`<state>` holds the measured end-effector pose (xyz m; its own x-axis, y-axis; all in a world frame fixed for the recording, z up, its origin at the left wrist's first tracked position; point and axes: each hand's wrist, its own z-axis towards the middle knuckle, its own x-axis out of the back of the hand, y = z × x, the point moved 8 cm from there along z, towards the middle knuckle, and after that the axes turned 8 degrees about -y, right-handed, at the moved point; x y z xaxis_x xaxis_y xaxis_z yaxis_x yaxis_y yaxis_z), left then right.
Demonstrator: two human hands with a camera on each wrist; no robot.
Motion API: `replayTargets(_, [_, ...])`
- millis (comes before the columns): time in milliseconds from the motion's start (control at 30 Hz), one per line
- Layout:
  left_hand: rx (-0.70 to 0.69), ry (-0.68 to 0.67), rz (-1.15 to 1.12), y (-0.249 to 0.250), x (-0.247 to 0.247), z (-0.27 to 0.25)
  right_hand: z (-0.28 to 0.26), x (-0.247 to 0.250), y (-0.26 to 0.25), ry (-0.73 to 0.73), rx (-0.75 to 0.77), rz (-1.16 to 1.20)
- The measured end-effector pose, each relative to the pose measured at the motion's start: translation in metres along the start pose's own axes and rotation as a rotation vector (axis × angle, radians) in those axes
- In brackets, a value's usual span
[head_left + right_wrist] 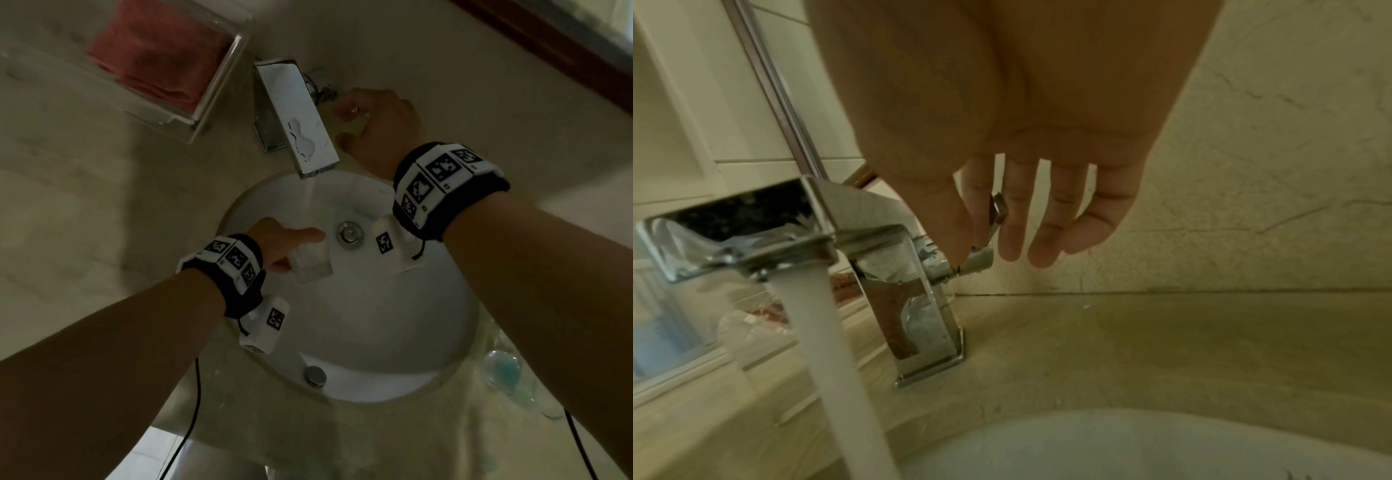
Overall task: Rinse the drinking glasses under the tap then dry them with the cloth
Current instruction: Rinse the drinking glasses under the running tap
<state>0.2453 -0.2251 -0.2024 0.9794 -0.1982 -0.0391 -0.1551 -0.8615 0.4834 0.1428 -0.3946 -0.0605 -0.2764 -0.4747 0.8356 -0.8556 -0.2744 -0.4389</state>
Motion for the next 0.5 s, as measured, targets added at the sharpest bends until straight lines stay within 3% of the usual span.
replayTargets(200, [0.096, -0.055, -0.021, -0.017, -0.006, 0.002, 0.001, -0.001, 0.001, 0.003, 0.01, 0.007])
replayTargets(500, [0.096, -0.059, 0.004, -0.014, -0.001, 0.002, 0.003, -0.003, 0.003, 0.01, -0.001, -0.014])
